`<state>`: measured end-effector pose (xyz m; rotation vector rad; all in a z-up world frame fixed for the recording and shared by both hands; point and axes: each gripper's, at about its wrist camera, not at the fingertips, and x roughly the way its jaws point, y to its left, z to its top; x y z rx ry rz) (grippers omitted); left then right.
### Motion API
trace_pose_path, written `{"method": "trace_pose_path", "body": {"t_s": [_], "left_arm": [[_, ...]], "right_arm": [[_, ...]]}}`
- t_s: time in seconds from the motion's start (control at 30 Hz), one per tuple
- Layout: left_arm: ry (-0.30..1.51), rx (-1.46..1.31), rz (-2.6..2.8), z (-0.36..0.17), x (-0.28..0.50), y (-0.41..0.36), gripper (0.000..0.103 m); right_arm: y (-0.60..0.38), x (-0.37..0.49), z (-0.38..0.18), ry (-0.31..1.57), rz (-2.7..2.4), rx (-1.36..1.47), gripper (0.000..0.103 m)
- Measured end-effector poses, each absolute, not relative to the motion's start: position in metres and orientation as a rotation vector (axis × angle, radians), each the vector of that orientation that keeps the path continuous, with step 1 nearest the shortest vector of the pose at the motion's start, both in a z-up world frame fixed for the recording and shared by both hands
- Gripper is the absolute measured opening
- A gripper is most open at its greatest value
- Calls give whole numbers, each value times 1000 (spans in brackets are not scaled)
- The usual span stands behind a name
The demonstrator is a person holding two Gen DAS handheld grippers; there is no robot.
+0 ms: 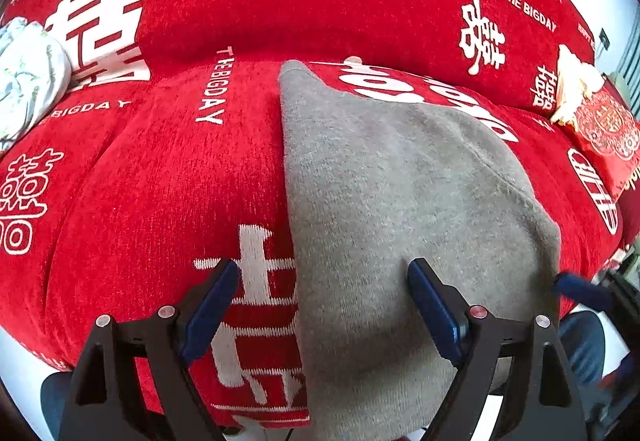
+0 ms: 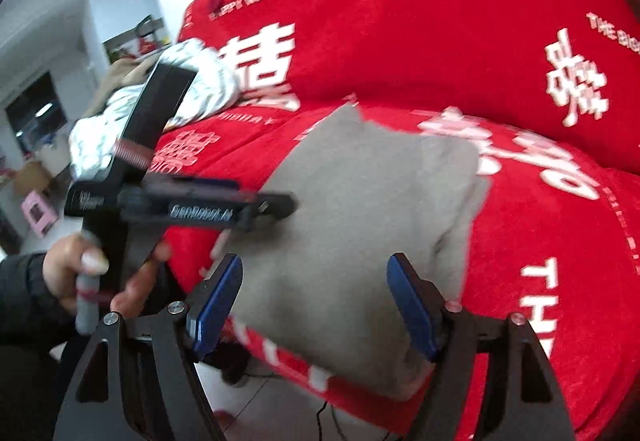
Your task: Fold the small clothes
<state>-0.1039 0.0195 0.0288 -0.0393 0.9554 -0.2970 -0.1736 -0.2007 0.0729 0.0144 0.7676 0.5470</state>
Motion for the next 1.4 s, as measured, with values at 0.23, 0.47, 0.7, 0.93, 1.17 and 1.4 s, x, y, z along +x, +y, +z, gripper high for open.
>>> {"method": "trace_pose_path", "body": {"t_s": [0.23,0.47,0.7,0.93,1.17,1.4], "left_arm": [[981,-73,-319,18,-102,31,88],[934,-120,-301,50,-78,37,88],[999,11,-184,37,-29,19,88],[1012,21,-201,20,-15,15,91],[1038,-28,-199,11,-2,14,96],[999,-31,-202,35,-25,21,95]], "right_arm": [[-224,-158,27,916,442,47,73],[-238,-153,72,799,495,102,75],[-227,-73,78,842,533,148,76],[-228,-25,44,919,438,104,75],[-228,-16,37,938,449,63,79],[-218,-67,83,808,485,37,79]]}}
